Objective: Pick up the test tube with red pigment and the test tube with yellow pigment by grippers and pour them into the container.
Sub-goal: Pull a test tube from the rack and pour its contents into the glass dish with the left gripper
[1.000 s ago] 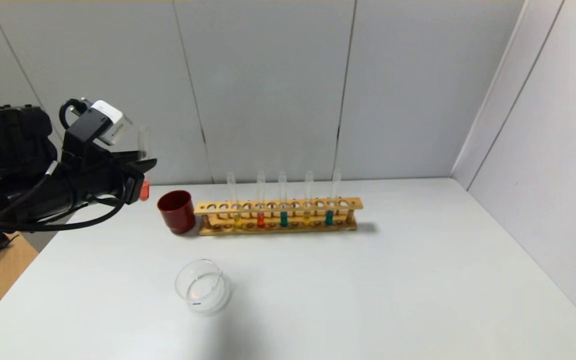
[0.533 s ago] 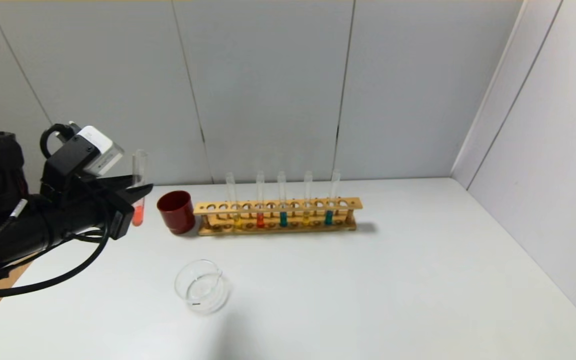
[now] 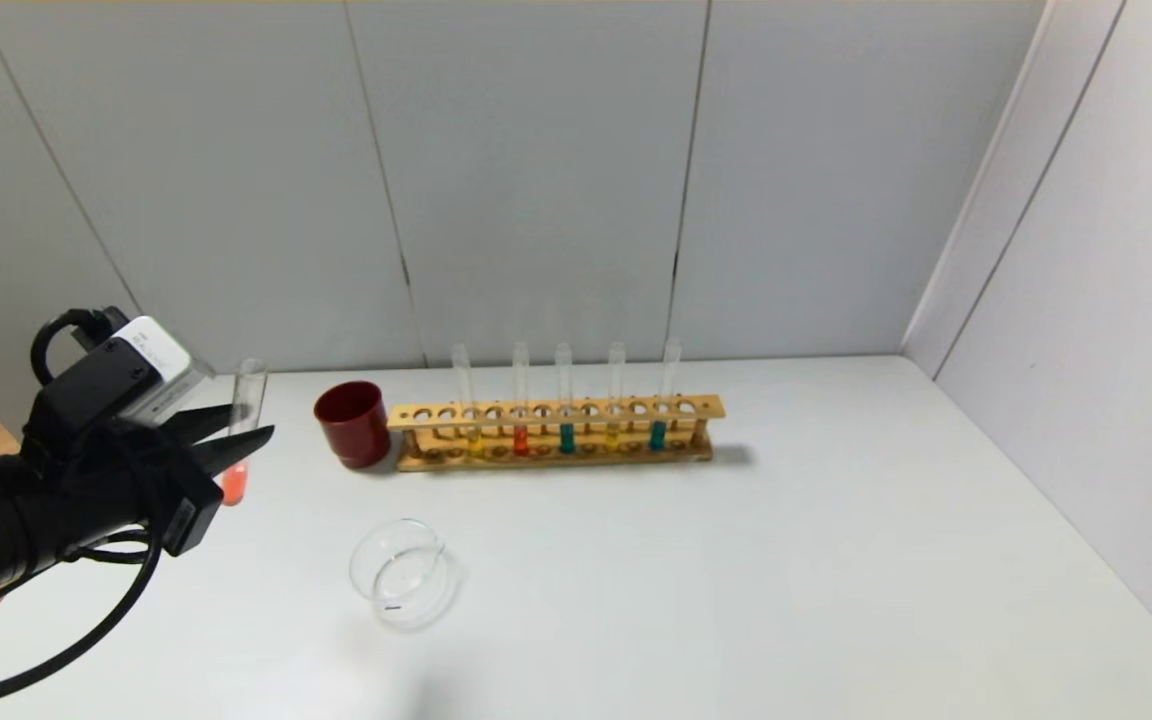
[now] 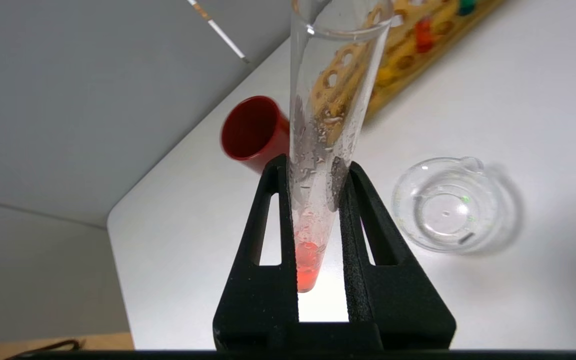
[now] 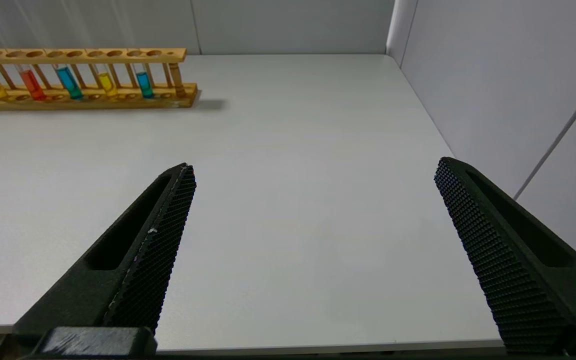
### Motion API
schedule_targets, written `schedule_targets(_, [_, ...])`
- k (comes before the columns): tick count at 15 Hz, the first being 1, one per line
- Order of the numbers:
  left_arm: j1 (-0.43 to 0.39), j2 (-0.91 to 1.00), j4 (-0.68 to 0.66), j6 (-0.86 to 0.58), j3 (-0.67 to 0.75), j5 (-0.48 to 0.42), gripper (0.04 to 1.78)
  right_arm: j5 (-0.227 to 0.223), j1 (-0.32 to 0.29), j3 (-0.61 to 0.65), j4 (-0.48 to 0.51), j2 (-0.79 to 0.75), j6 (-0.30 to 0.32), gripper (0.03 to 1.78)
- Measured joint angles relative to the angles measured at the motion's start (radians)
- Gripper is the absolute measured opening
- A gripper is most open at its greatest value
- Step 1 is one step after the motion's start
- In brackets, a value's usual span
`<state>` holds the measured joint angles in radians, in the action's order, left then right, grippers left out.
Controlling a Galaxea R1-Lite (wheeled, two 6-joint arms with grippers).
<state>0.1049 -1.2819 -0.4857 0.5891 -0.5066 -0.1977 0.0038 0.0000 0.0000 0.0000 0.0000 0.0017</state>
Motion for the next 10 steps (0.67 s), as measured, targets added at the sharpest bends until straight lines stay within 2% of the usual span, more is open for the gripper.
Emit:
schedule_targets(5, [0.003,0.035,0.039,0.133,0.082,-0.004,0.3,0.0,0.0,0.0,0.0,0.0,0.0,1.75])
schedule_targets(10, [0.0,0.013,0.195,0.334,0.045,-0.002,0.3,0.0,0.0,0.0,0.0,0.0,0.0,1.75])
